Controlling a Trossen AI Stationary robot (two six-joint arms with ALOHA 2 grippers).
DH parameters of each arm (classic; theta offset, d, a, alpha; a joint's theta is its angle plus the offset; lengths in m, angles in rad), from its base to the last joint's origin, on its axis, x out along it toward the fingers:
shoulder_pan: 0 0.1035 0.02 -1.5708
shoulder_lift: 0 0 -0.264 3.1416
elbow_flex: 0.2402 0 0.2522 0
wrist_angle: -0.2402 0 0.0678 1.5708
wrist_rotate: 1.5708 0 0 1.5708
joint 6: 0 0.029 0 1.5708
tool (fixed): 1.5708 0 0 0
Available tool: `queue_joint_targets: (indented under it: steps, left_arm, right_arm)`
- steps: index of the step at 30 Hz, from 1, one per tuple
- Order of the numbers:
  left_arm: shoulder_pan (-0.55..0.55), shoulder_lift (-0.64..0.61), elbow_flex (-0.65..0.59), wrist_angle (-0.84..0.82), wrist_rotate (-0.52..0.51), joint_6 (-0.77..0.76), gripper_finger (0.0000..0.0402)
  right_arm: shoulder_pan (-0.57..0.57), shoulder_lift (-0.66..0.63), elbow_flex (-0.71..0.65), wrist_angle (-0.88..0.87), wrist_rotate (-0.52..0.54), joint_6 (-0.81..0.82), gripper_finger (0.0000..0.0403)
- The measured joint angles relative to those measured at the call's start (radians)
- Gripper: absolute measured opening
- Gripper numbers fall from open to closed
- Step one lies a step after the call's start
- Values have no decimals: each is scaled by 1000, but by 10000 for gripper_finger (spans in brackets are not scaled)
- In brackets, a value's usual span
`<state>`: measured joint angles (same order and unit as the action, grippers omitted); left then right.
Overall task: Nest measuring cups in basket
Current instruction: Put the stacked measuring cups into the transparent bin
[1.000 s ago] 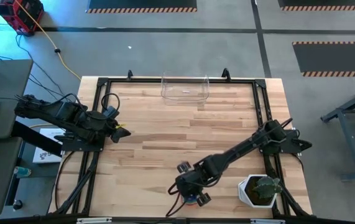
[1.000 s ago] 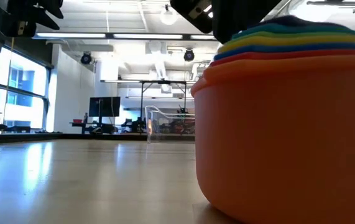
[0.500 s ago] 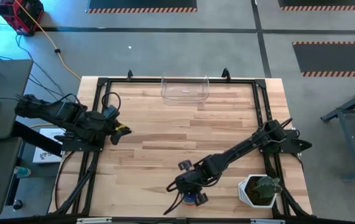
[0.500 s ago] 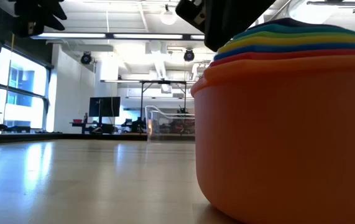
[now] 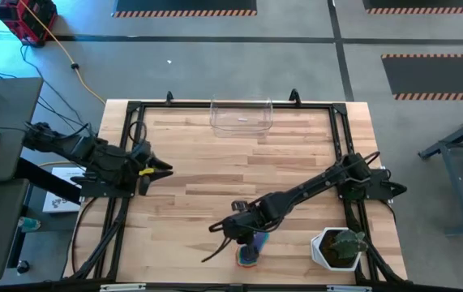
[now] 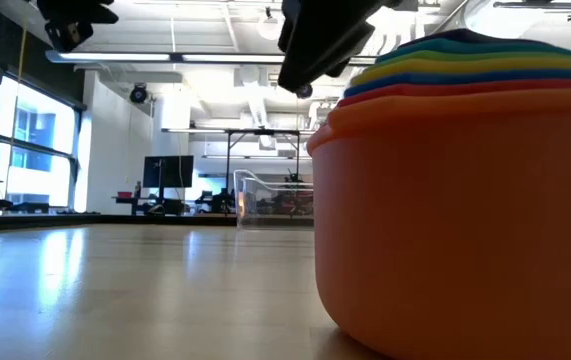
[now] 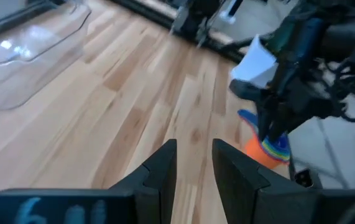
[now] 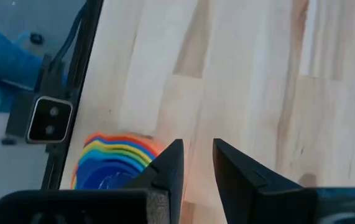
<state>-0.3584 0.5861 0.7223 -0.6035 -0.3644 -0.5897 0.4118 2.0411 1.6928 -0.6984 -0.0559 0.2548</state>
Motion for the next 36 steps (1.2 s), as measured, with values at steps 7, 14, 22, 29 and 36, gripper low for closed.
queue_joint_targets:
  steps: [7, 14, 22, 29, 36]
  left_arm:
    - [0, -193, -179, 166, 8, 90, 91]
    - [0, -382, -295, 214, 9, 213, 91]
    - [0, -584, -396, 216, 4, 289, 91]
    - [2, -582, -442, 192, -7, 306, 91]
    - [3, -582, -551, 304, -38, 309, 91]
  right_arm:
    - [-33, 0, 0, 1, 20, 58, 78]
    - [-76, 0, 0, 24, 28, 141, 78]
    - [-99, 0, 0, 32, 11, 198, 78]
    - [-114, 0, 1, 61, 14, 218, 78]
    - [-128, 0, 1, 75, 14, 219, 78]
